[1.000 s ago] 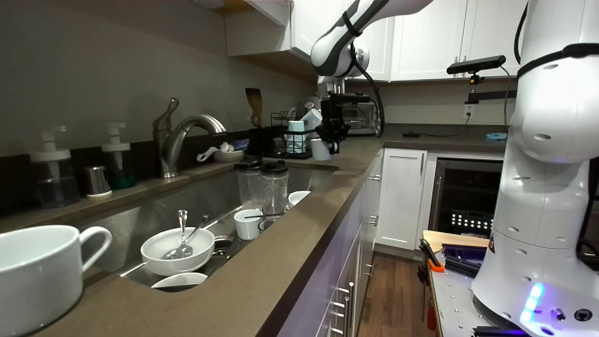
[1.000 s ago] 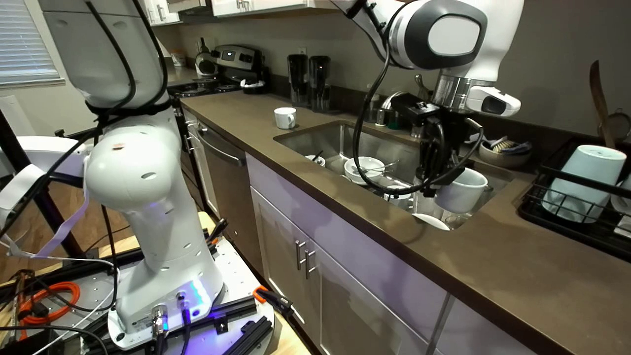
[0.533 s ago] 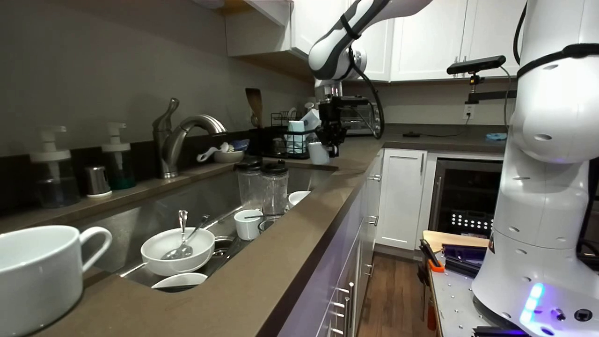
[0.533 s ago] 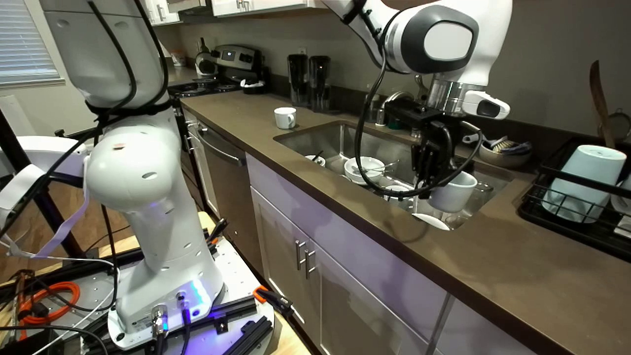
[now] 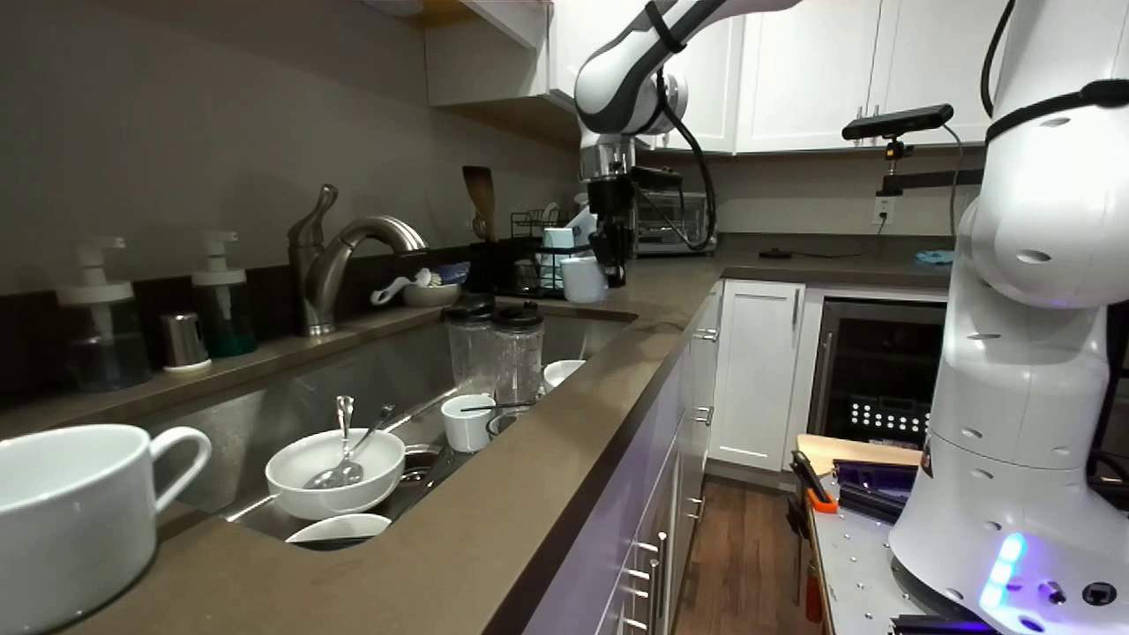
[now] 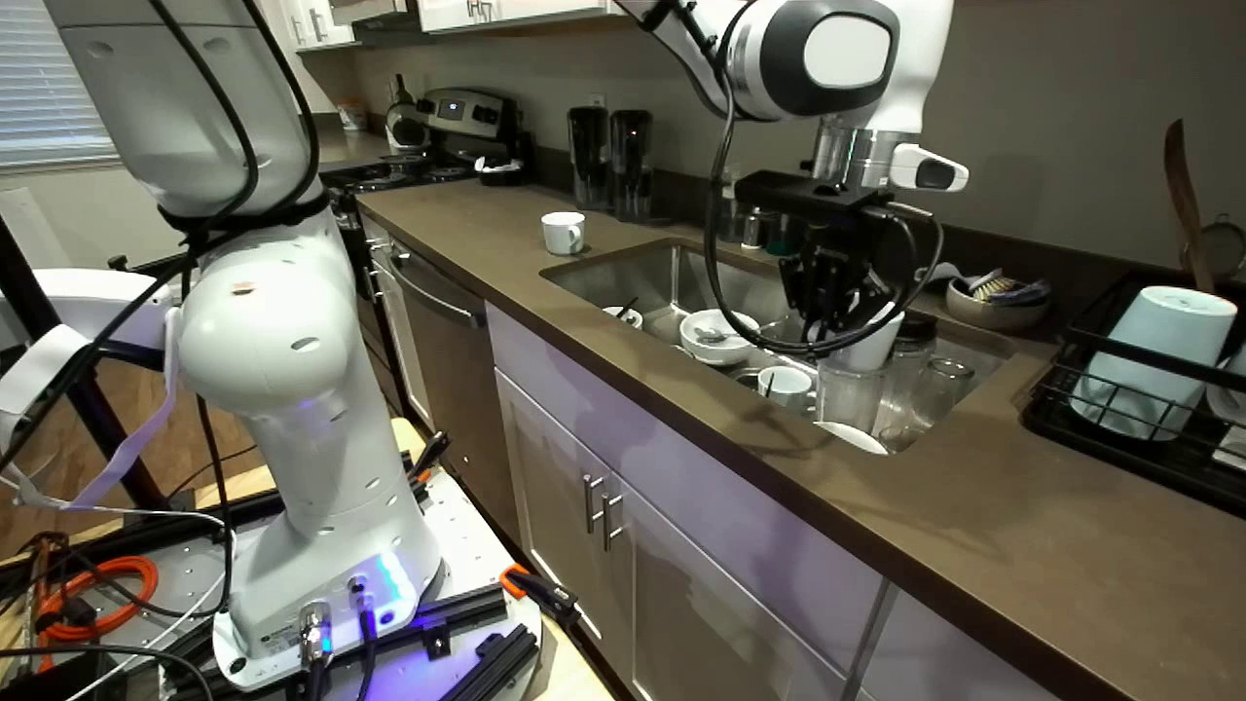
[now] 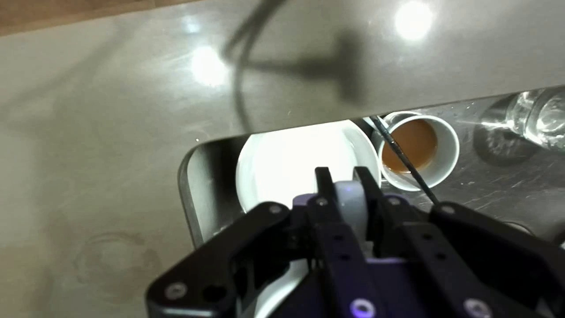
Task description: Pick up the white mug on the right side of the counter, pour the liquid out of the mug into the sink, place the mug on the left side of the counter
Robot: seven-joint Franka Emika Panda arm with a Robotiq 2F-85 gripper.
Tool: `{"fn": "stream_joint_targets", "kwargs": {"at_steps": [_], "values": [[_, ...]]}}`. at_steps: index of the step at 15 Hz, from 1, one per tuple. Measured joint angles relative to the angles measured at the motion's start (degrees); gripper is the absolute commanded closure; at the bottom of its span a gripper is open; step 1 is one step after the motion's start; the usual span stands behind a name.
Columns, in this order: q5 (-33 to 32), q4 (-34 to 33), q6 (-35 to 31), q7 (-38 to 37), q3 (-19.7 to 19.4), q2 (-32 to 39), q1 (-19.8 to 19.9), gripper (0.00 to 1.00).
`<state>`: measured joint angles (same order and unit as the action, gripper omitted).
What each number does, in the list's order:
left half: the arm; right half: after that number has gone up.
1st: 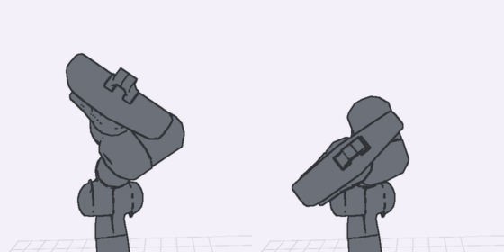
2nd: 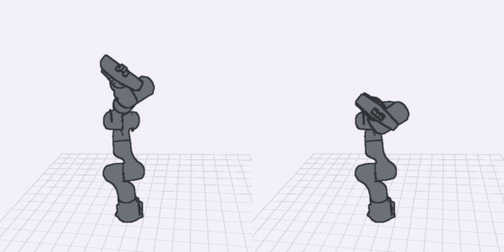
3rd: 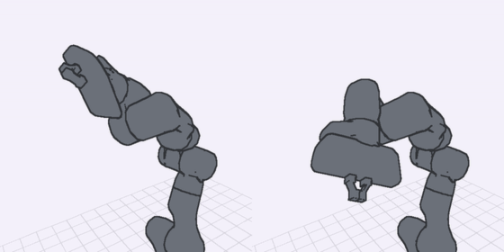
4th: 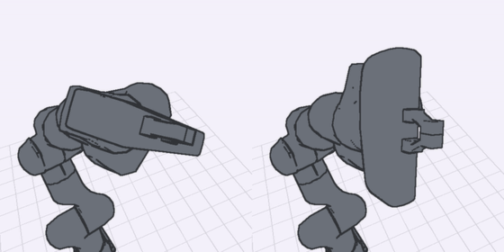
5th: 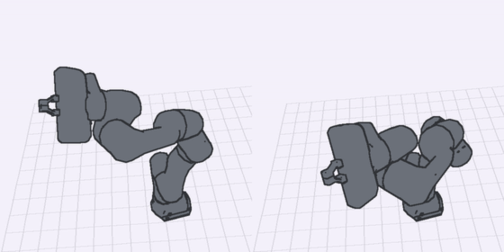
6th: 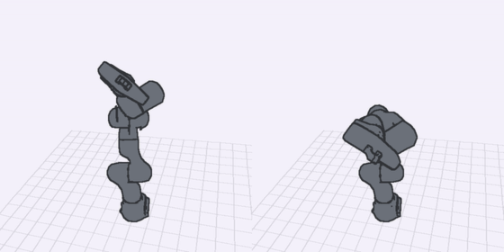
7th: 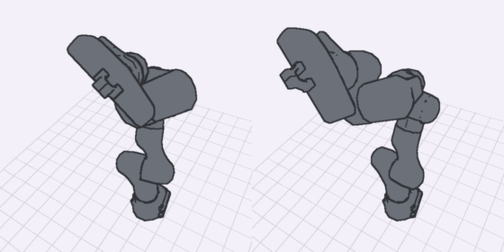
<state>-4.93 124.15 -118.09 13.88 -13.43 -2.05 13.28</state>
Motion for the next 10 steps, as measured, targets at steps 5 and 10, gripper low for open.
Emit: {"fn": "stream_joint_targets", "kwargs": {"at_steps": [5, 10], "values": [[-1.0, 2.0, 1.3, 10.4, 0.8, -4.4, -1.5, 0.95], [-2.3, 4.3, 1.8, 15.4, 1.4, -6.2, -3.7, 0.84]]}}
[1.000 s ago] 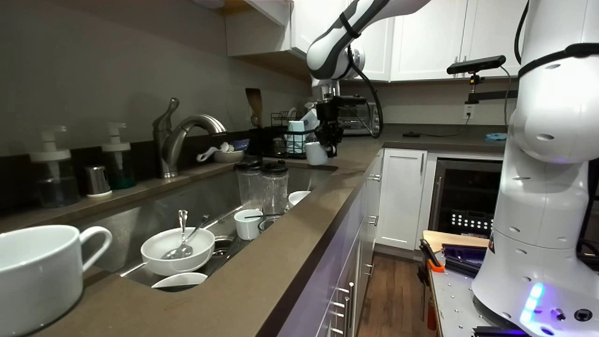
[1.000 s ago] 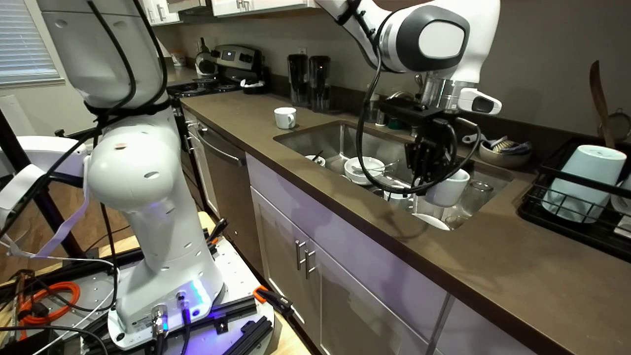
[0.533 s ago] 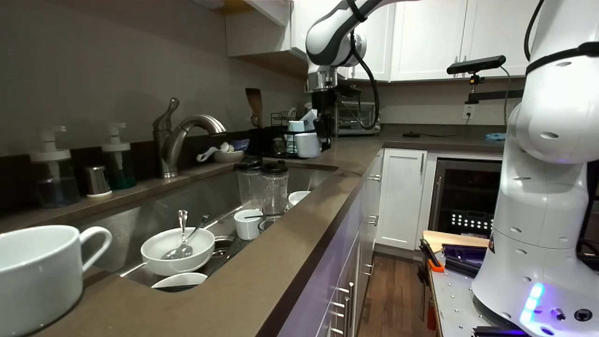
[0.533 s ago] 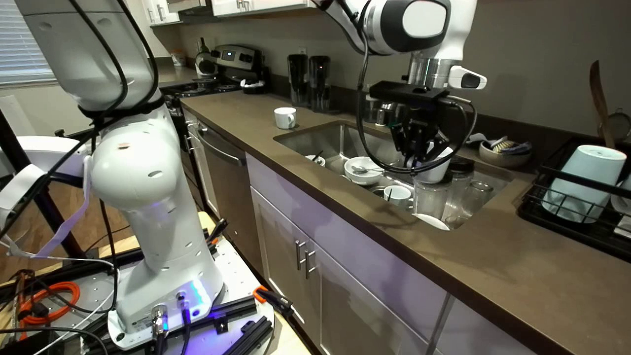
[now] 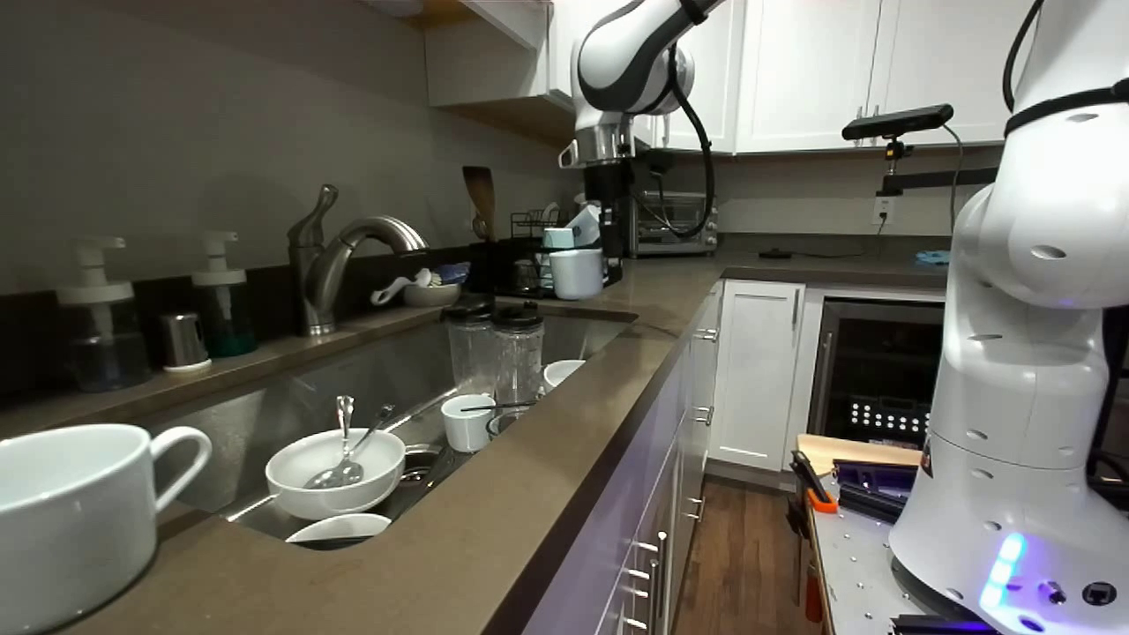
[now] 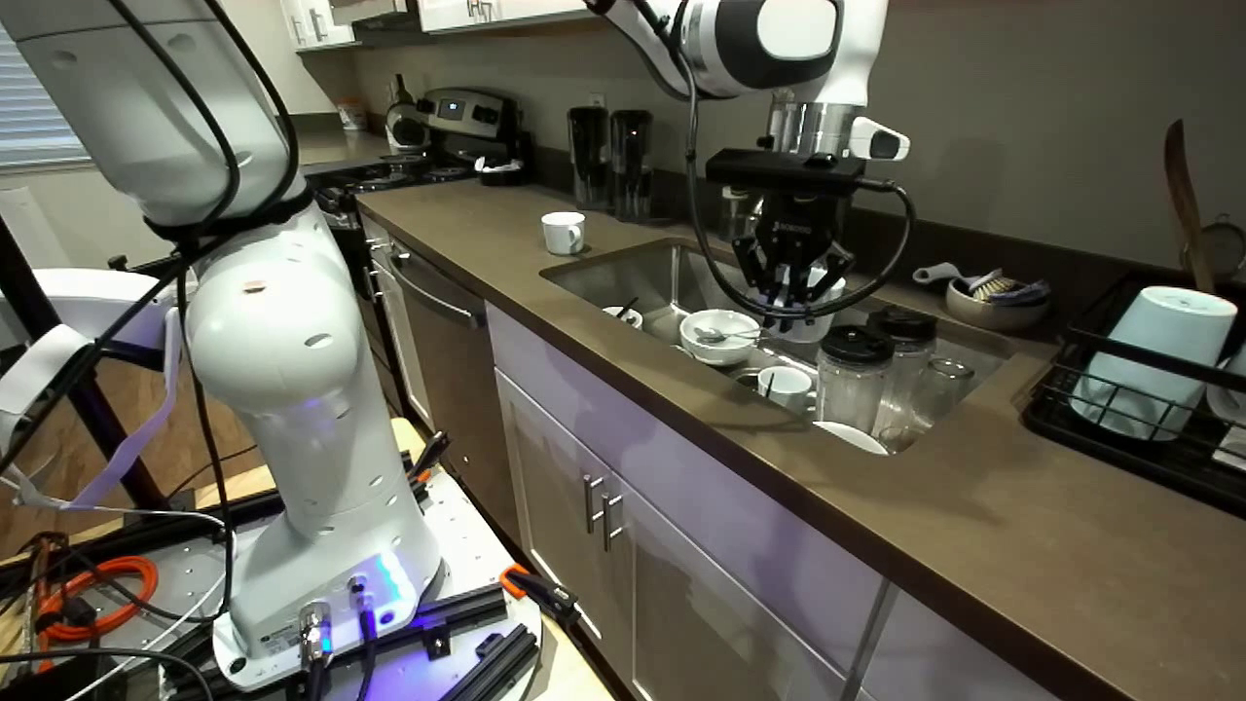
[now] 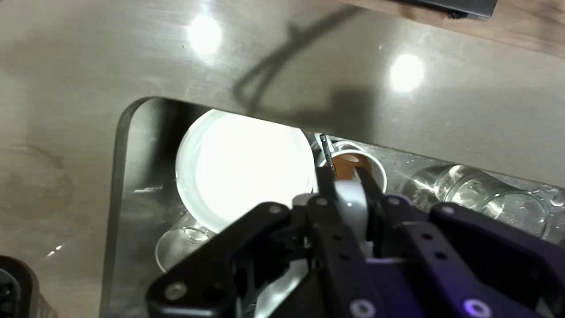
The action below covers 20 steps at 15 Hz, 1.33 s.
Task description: Pick up the white mug on the right side of the counter, pour the liquid out of the mug into the sink, place the mug on the left side of the counter
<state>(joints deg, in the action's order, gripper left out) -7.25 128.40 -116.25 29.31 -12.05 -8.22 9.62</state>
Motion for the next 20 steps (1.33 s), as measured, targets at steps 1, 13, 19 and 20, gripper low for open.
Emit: {"fn": "stream_joint_targets", "kwargs": {"at_steps": [1, 13, 19, 20], "values": [[0.0, 0.2, 0.0, -0.1, 0.0, 0.1, -0.2, 0.84], [-2.3, 1.0, -0.6, 1.5, 0.8, 1.1, -1.0, 0.95], [-9.5, 1.2, -1.6, 3.1, 3.7, 0.3, -3.6, 0.95], [-10.7, 1.2, -1.7, 3.1, 4.2, 0.2, -4.1, 0.95]]}}
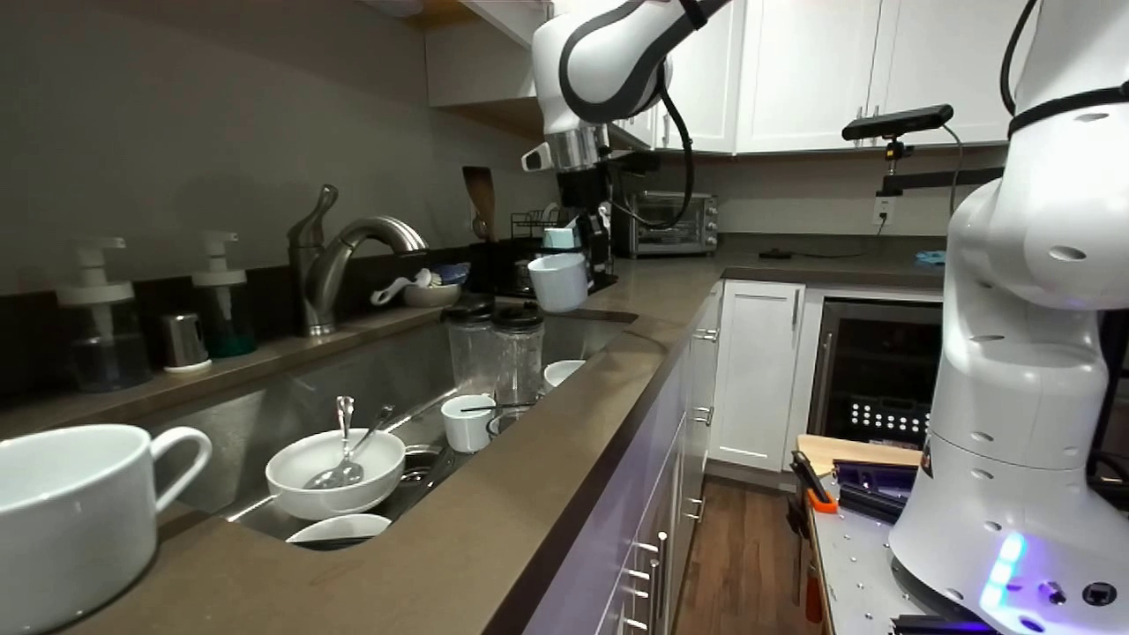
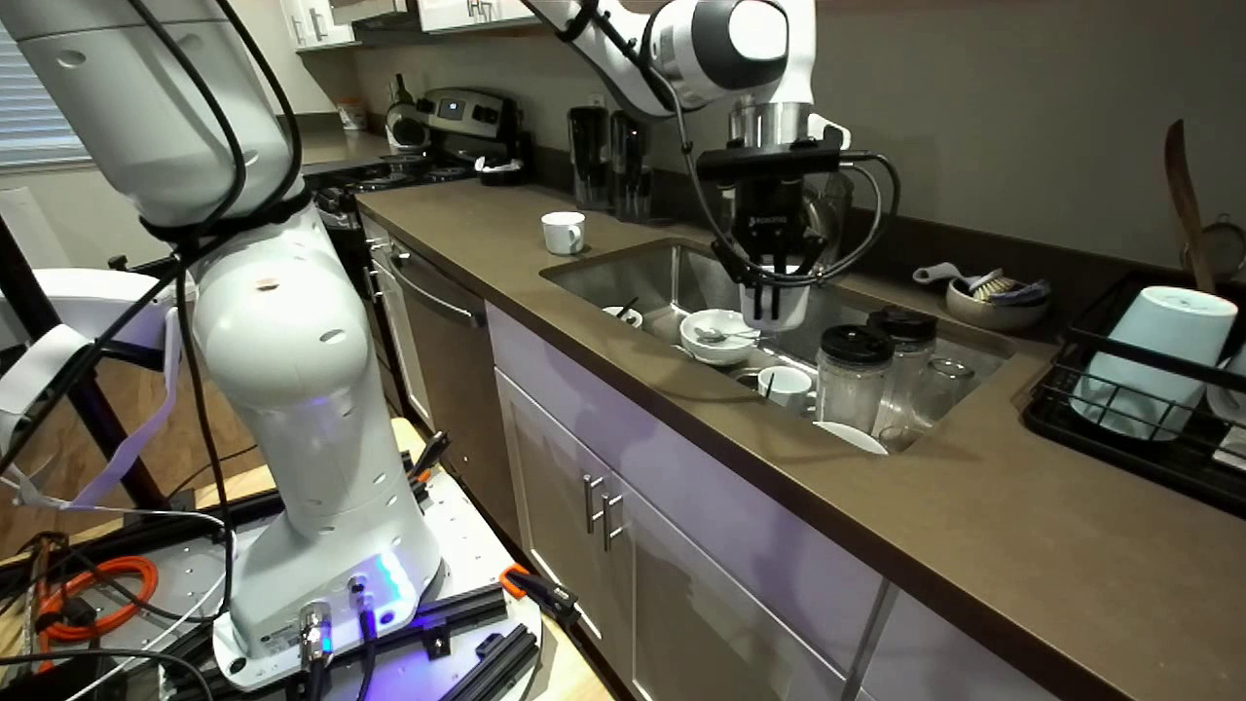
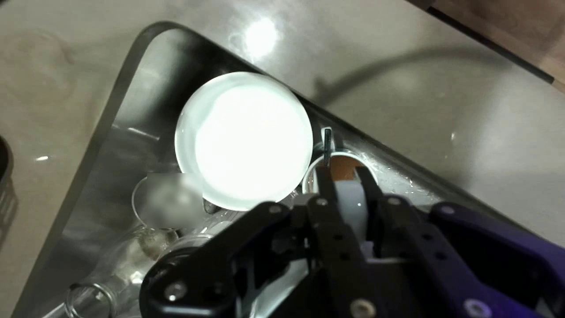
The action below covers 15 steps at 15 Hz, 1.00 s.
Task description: Pick up the white mug on the right side of the counter, pour the liquid out of the mug into the sink, place the mug on the left side of the counter
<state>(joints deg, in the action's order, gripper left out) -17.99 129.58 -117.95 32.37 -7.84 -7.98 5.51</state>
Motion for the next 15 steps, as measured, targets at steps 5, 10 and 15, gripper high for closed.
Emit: {"fn": "stream_joint_targets", "kwargs": {"at_steps": [5, 10, 15], "values": [[-10.5, 0.5, 0.0, 0.0, 3.2, 0.0, -2.1, 0.95], [-20.9, 2.2, 0.0, 0.0, 6.3, 0.0, -4.4, 0.95], [-31.9, 3.7, -0.2, -2.3, 8.4, 0.1, -6.2, 0.95]]}}
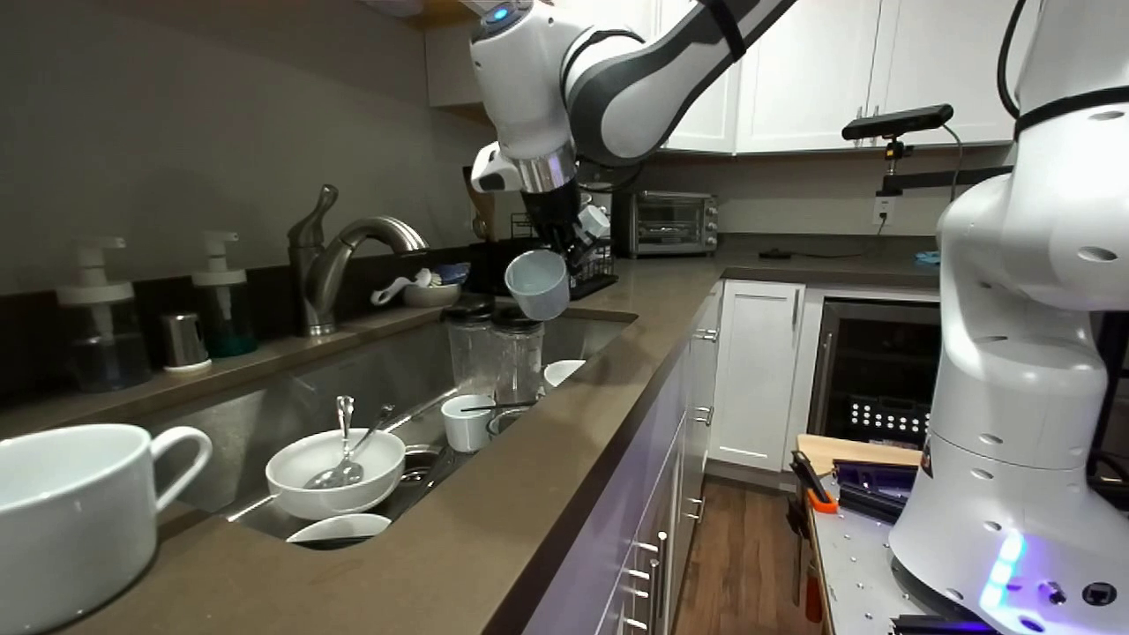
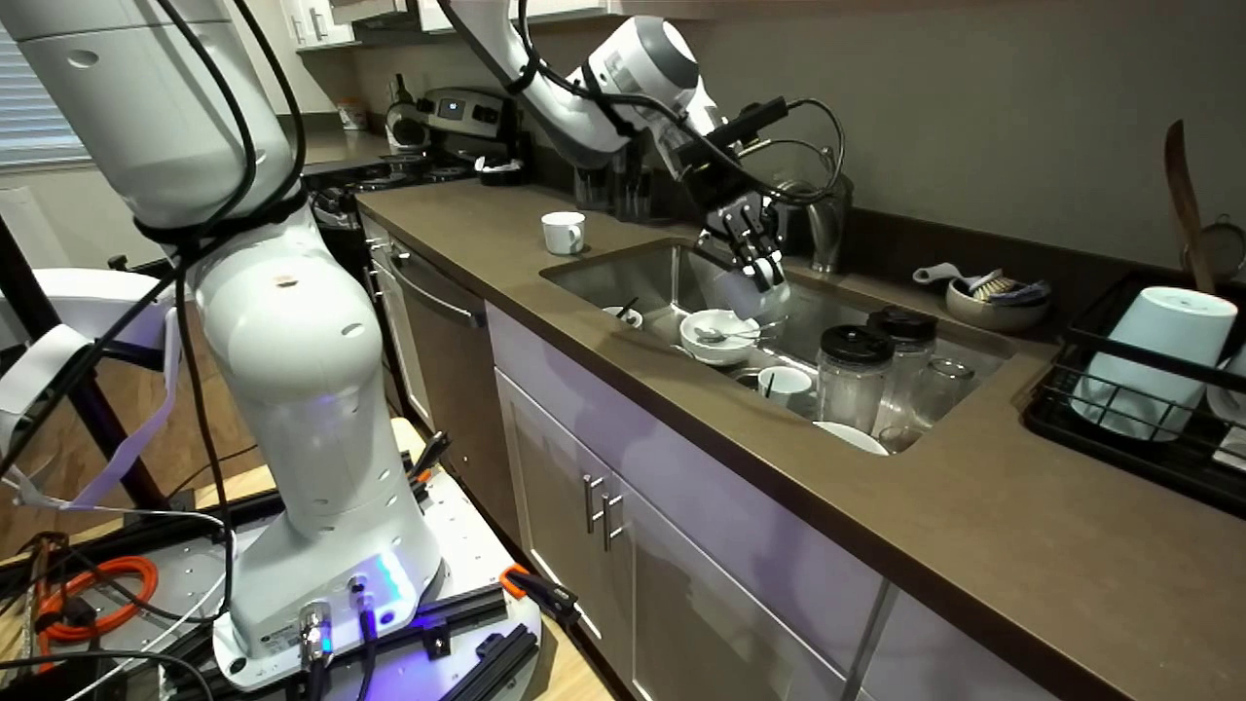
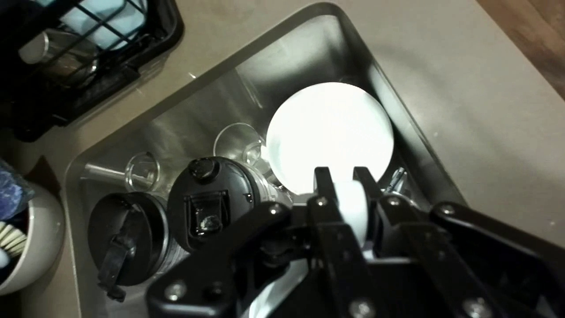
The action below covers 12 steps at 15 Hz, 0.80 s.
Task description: Pick up the white mug on the right side of the counter, pour the liquid out of the mug into the sink, place the mug on the left side of the counter
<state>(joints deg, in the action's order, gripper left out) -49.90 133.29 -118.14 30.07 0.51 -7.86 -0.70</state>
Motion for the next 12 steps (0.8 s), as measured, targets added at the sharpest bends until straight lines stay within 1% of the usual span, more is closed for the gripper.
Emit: {"fn": "stream_joint_targets", "kwargs": {"at_steps": [3, 8, 12], "values": [[-7.9, 0.9, -1.6, -5.3, 0.8, 0.1, -0.5, 0.95], [-18.7, 1.5, -1.8, -14.1, 1.0, 1.3, -0.9, 0.95], [-25.3, 2.0, -1.6, -21.7, 1.0, 2.4, -0.9, 0.95]]}}
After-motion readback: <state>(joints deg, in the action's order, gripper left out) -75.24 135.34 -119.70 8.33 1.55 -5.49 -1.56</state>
